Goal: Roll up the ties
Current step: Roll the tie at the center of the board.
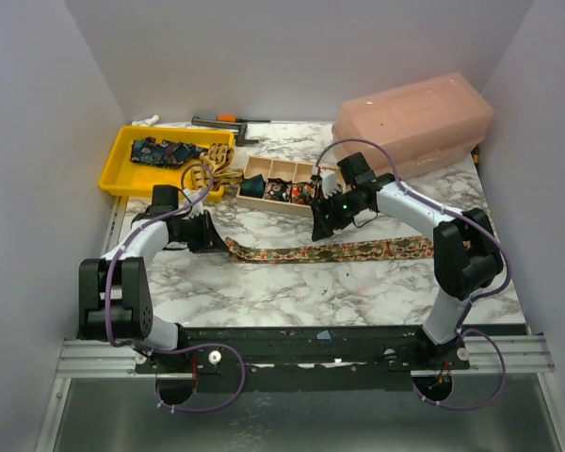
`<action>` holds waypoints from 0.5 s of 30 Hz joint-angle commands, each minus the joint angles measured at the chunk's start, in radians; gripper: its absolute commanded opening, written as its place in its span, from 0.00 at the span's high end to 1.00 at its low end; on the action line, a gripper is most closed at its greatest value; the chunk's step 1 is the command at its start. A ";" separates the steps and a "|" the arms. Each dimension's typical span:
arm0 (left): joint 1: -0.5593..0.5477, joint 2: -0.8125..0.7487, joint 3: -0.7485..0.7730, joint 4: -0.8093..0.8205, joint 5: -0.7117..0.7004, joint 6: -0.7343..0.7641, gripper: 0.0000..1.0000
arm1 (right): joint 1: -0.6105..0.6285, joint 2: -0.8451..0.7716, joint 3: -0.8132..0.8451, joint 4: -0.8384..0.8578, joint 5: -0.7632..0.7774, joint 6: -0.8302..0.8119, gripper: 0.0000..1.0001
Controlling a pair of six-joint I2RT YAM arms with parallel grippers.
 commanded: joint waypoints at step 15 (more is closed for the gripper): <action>-0.432 0.070 0.076 0.379 0.182 -0.190 0.99 | -0.090 -0.066 -0.061 -0.084 -0.167 0.055 0.43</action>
